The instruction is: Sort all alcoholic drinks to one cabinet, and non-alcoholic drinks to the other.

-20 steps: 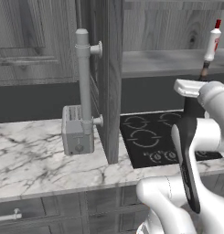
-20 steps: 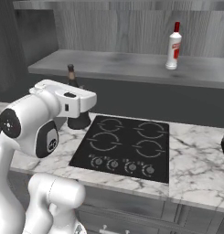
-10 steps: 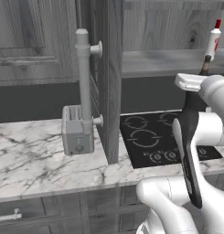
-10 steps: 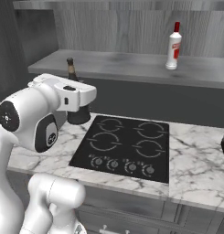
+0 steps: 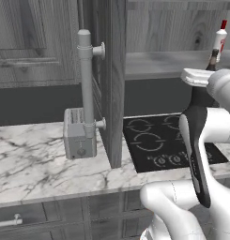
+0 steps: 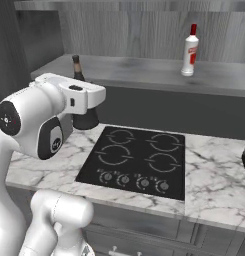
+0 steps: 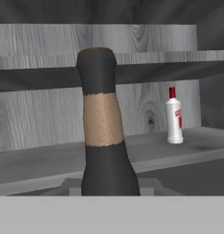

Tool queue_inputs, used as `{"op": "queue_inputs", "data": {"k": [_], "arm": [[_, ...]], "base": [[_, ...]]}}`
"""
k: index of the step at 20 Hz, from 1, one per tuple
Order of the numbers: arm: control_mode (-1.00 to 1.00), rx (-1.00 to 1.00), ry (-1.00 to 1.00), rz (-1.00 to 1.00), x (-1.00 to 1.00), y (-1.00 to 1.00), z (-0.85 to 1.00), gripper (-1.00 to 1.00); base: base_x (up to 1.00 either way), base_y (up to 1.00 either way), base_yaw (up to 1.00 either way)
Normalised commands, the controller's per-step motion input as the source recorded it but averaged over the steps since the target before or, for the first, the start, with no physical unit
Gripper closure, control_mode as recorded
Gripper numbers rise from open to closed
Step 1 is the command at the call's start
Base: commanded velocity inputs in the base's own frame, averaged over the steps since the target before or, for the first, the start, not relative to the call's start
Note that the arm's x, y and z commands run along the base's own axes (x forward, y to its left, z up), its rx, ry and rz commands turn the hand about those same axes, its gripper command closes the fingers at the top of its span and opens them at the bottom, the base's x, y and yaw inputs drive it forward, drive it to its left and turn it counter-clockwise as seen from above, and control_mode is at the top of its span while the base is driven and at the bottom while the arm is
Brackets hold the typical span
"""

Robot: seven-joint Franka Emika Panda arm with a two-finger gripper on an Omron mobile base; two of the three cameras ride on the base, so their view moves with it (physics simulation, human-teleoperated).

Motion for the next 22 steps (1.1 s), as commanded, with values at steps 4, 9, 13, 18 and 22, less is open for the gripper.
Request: {"op": "queue_inputs", "data": {"k": [4, 9, 13, 18, 22], "arm": [[-1.00, 0.00, 0.00, 0.02, 0.00, 0.00, 0.20, 1.00], [-1.00, 0.00, 0.00, 0.01, 0.00, 0.00, 0.20, 1.00], [-1.00, 0.00, 0.00, 0.01, 0.02, 0.00, 0.15, 1.00], [-1.00, 0.00, 0.00, 0.01, 0.09, 0.00, 0.09, 1.00], [-1.00, 0.00, 0.00, 0.01, 0.14, 0.00, 0.04, 1.00]], "base": [[0.00, 0.00, 0.00], [0.00, 0.00, 0.00], [0.00, 0.00, 0.00], [0.00, 0.00, 0.00], [0.00, 0.00, 0.00]]}}
